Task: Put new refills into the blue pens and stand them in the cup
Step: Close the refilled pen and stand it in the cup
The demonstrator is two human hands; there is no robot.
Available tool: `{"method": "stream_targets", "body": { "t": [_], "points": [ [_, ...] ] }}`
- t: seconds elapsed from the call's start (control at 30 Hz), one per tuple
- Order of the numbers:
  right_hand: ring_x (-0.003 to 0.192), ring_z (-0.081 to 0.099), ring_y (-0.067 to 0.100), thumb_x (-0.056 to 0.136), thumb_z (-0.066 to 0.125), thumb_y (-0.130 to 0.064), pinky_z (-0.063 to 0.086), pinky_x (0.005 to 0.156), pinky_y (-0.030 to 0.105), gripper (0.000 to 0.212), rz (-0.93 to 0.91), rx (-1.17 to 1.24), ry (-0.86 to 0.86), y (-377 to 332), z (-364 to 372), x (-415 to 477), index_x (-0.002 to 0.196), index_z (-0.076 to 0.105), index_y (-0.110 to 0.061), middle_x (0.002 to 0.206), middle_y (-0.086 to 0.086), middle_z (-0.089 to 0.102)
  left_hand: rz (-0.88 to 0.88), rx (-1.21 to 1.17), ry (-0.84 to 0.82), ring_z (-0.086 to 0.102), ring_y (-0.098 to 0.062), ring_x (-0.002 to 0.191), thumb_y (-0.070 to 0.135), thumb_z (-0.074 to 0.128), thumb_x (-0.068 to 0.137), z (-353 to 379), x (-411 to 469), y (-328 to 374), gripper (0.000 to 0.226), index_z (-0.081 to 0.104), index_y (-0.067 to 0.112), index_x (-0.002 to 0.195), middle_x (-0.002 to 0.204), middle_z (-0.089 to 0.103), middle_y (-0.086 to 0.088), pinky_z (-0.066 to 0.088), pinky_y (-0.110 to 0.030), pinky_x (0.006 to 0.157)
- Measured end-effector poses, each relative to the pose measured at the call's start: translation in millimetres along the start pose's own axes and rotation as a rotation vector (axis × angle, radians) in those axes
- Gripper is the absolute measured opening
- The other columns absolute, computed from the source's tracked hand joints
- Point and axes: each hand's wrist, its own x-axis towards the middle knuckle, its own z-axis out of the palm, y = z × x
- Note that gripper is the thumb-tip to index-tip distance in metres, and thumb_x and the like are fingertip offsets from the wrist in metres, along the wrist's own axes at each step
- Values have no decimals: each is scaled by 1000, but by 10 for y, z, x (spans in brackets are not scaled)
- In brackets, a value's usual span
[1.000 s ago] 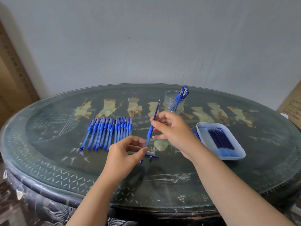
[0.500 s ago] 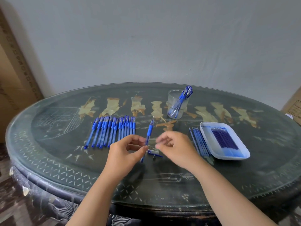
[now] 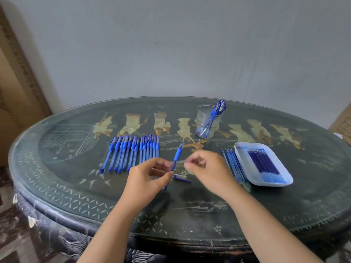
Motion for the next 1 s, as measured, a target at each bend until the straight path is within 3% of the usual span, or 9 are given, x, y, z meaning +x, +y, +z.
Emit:
{"method": "stream_targets", "body": {
  "t": [0.1, 0.17, 0.3, 0.6, 0.7, 0.87, 1.0],
  "points": [
    [84, 72, 12, 91, 66, -11, 57, 78, 24, 8, 85, 449, 53, -174, -245, 60, 90, 70, -17, 88, 0, 75, 6, 15, -17, 67, -5, 73, 7, 78, 79, 14, -8, 7, 20, 72, 24, 87, 84, 72, 11, 52, -15, 65],
    [87, 73, 15, 91, 65, -6, 58, 82, 29, 7, 63, 556, 49, -268, -351, 78, 93, 69, -11, 89, 5, 76, 6, 16, -22, 67, -7, 72, 7, 78, 79, 22, -13, 14, 21, 71, 25, 86, 83, 72, 11, 53, -15, 63],
    [85, 74, 15, 89, 67, -3, 60, 81, 30, 8, 30, 502, 26, -341, -422, 100, 96, 70, -5, 88, 8, 76, 9, 40, -53, 68, -6, 75, 9, 78, 80, 22, -9, 0, 20, 71, 27, 88, 86, 72, 14, 54, -17, 66],
    [81, 73, 10, 90, 67, -5, 60, 80, 32, 8, 13, 274, -78, -328, -402, 127, 93, 71, -11, 86, 7, 75, 25, 55, -65, 69, -8, 77, 10, 79, 79, 20, -4, -16, 21, 72, 27, 89, 86, 72, 13, 56, -19, 69],
    [80, 73, 12, 89, 70, -13, 61, 79, 37, 2, 32, 240, -118, -308, -386, 144, 91, 70, -15, 83, 3, 75, 30, 59, -66, 69, -9, 77, 9, 78, 80, 23, -6, -17, 21, 72, 27, 88, 86, 72, 12, 56, -19, 69],
    [82, 71, 8, 86, 71, -42, 60, 81, 38, 24, 52, 213, -127, -248, -350, 132, 96, 65, -20, 90, -2, 74, 33, 53, -68, 69, -9, 77, 9, 78, 80, 31, -6, -19, 21, 72, 27, 89, 86, 72, 12, 55, -18, 69],
    [94, 70, 12, 93, 65, -25, 57, 90, 40, 13, 57, 358, -156, -198, -345, 98, 106, 69, -28, 101, -4, 72, 17, 32, -57, 68, -9, 75, 9, 78, 80, 31, -1, -16, 19, 72, 25, 88, 84, 73, 8, 55, -17, 66]
  ]
}}
